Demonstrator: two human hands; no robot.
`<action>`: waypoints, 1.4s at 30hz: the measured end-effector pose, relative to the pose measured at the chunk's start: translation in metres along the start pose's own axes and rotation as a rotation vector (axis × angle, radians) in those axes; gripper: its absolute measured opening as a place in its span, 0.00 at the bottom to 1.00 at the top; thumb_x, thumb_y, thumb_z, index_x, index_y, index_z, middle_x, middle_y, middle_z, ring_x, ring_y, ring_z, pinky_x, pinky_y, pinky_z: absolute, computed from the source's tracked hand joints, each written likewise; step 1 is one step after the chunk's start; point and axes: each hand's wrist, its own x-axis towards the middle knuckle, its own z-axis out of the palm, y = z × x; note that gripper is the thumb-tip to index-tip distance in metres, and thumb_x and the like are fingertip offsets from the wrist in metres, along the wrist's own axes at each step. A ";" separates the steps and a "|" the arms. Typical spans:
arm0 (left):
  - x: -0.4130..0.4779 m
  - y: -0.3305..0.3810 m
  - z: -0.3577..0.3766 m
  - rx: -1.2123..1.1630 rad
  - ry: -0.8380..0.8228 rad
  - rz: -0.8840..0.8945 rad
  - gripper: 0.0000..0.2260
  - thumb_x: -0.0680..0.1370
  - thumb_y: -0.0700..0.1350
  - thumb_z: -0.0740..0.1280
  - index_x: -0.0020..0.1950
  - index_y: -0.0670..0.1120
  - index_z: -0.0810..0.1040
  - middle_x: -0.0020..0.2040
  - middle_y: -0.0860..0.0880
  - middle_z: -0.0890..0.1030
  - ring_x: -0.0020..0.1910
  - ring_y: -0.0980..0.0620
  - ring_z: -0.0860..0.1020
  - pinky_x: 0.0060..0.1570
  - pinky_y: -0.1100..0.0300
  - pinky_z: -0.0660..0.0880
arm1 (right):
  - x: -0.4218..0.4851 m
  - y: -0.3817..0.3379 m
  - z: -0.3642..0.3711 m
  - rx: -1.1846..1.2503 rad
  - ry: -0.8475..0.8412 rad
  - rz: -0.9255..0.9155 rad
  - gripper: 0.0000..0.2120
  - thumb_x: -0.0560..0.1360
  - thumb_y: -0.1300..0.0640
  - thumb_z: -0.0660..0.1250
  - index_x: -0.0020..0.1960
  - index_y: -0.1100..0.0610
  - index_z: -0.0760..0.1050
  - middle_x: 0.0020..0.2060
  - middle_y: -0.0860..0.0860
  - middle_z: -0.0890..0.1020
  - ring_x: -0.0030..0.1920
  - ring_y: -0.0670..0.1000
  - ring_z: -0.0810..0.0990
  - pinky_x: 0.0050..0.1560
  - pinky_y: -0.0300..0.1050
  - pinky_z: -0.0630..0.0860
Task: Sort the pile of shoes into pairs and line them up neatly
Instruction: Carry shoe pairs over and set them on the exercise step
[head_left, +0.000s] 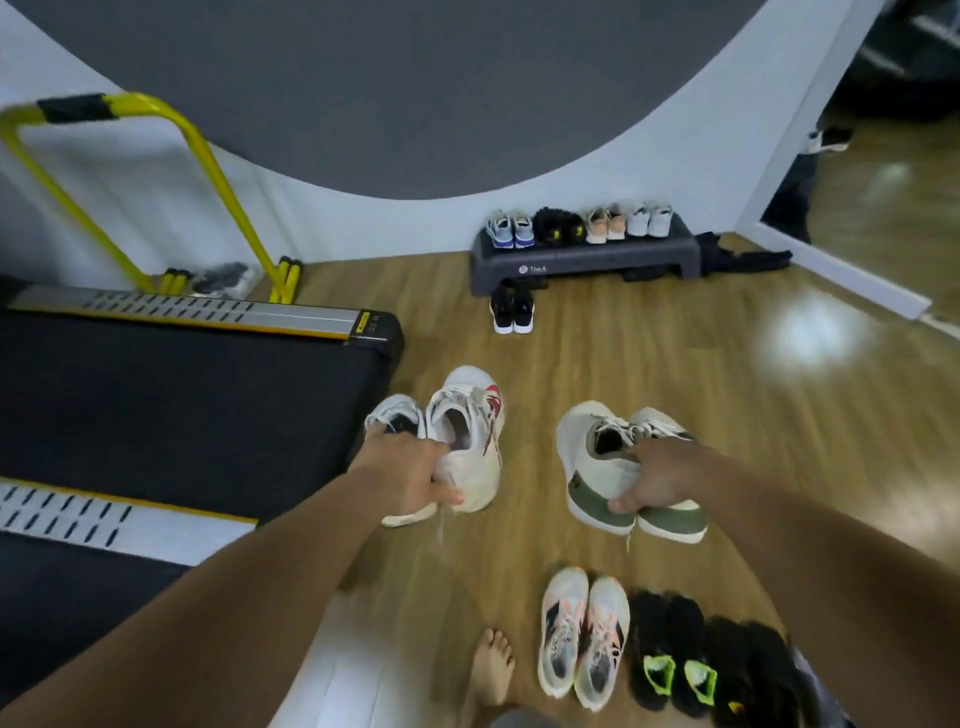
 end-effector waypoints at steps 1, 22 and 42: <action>0.016 -0.009 -0.005 -0.023 -0.010 0.003 0.25 0.73 0.69 0.62 0.65 0.58 0.72 0.54 0.52 0.83 0.57 0.48 0.77 0.63 0.48 0.62 | 0.016 -0.002 -0.009 0.014 -0.021 0.011 0.52 0.53 0.26 0.70 0.73 0.45 0.66 0.67 0.46 0.74 0.64 0.53 0.74 0.62 0.49 0.73; 0.357 -0.161 -0.078 -0.033 -0.069 0.196 0.12 0.72 0.63 0.67 0.48 0.57 0.75 0.47 0.53 0.82 0.47 0.50 0.79 0.51 0.52 0.72 | 0.237 -0.062 -0.174 -0.041 0.057 0.138 0.39 0.59 0.25 0.65 0.68 0.35 0.68 0.66 0.42 0.74 0.66 0.50 0.73 0.56 0.47 0.69; 0.663 -0.071 -0.172 -0.162 -0.156 0.196 0.16 0.72 0.67 0.65 0.50 0.57 0.77 0.49 0.55 0.82 0.49 0.54 0.78 0.52 0.55 0.68 | 0.485 0.101 -0.330 -0.012 -0.054 0.007 0.33 0.64 0.30 0.68 0.66 0.41 0.73 0.54 0.45 0.81 0.56 0.50 0.78 0.49 0.44 0.74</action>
